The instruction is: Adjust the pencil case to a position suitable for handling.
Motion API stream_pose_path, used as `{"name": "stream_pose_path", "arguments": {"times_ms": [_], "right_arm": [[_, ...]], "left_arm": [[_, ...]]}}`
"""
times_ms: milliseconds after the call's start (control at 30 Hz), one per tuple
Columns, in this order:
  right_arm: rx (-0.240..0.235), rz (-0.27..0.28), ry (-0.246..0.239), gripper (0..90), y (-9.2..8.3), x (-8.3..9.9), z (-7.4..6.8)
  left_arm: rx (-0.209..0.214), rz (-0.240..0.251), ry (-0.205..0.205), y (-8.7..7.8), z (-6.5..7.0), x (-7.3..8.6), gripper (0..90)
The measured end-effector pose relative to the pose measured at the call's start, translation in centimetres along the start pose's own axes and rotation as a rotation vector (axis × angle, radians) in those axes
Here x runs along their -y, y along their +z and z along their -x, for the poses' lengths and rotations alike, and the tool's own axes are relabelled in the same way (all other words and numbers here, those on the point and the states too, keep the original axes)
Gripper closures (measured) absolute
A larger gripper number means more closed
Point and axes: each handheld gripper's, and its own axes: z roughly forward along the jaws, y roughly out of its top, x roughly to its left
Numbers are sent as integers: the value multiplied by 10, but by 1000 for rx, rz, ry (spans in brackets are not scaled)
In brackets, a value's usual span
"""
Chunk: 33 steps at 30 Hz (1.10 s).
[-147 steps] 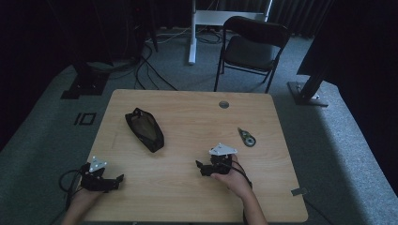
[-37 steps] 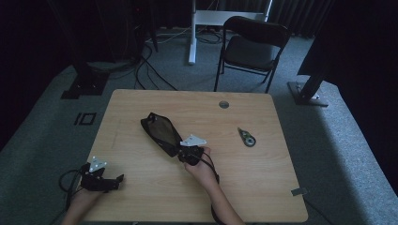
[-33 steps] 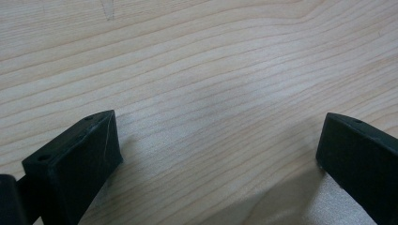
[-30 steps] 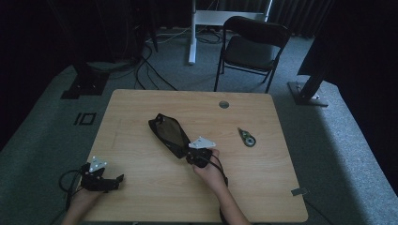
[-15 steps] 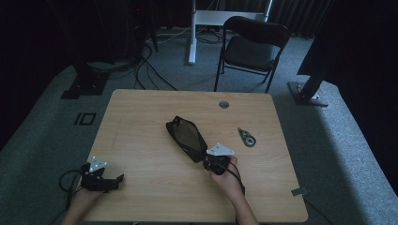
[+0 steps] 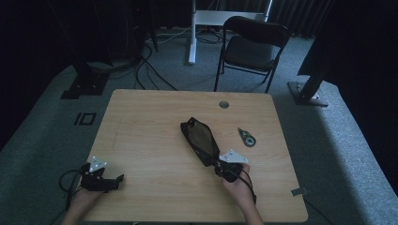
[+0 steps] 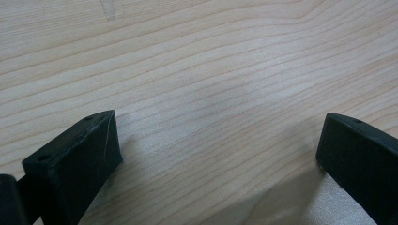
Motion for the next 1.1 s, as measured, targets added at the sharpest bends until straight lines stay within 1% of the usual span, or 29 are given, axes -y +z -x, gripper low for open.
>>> {"name": "stream_pose_path", "arguments": {"times_ms": [67,133,233,367,433,600,667,833,867,1000,1100], "right_arm": [[4,0,12,728,-3,2,2],[9,-3,1,728,-7,5,2],[20,-8,-3,728,-13,8,2],[34,-10,7,728,-22,15,4],[29,-13,12,728,-27,19,5],[39,-13,18,728,-38,26,3],[42,-12,34,728,-42,29,4],[69,-7,40,728,-50,36,3],[79,-10,32,728,-51,37,3],[83,-6,53,728,-58,43,3],[92,-8,50,728,-63,46,0]], "left_arm": [[0,0,0,0,0,0,1],[0,1,0,0,0,0,1],[0,0,0,0,0,0,1],[0,0,0,0,0,0,1],[0,0,0,0,0,0,1],[0,0,0,0,0,0,1],[0,0,0,0,0,0,1],[0,0,0,0,0,0,1],[0,0,0,0,0,0,1],[0,0,0,0,0,0,1],[0,0,0,0,0,0,1]]}}
